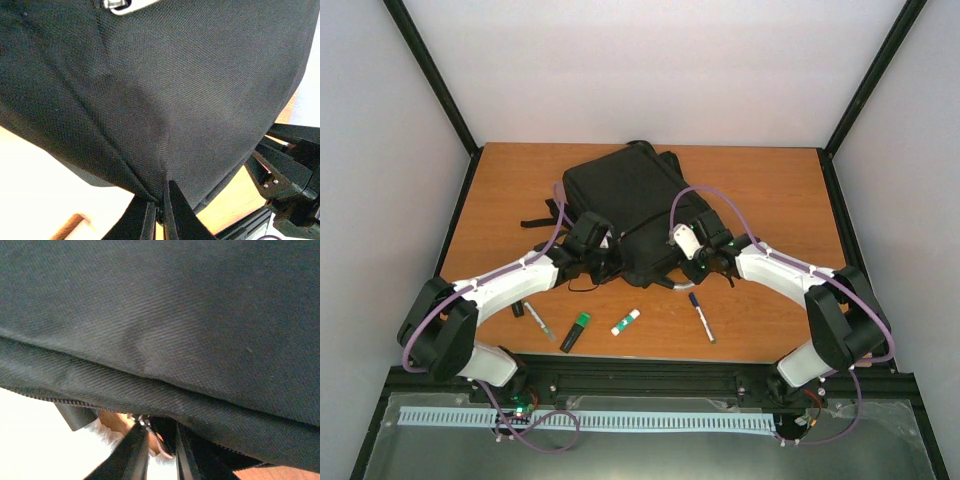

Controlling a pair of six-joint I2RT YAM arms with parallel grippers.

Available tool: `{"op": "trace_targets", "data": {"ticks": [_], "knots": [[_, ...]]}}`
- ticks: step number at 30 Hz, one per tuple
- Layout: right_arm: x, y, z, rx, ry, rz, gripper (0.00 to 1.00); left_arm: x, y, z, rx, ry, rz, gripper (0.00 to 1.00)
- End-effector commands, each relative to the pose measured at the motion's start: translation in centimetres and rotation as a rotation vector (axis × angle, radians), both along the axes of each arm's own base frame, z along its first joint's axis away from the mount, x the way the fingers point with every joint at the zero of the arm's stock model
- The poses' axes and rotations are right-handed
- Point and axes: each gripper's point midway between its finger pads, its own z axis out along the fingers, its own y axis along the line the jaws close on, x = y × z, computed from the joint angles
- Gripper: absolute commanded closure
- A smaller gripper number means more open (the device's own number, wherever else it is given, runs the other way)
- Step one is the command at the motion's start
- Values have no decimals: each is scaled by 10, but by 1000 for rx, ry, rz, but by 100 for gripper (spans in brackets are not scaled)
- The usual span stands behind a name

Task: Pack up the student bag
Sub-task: Zip the student bag at the center of the board.

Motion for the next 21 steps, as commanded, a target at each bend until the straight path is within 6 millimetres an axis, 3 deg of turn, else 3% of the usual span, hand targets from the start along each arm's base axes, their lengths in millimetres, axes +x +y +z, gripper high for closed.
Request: {"op": "trace_targets", "data": {"ticks": [1,6,14,21], "knots": [[7,-3,9,3,-49,-19,89,9,-6,10,-19,-52,-10,99],[2,0,6,15,-24,0,97,8,-5,8,-15,-50,-8,99],[-14,10,0,63,60,62,97,7,-3,6,-12,-50,-6,99],[-14,-13,0,-31,69,65,97,4,6,-4,51,-53,-7,99]]}}
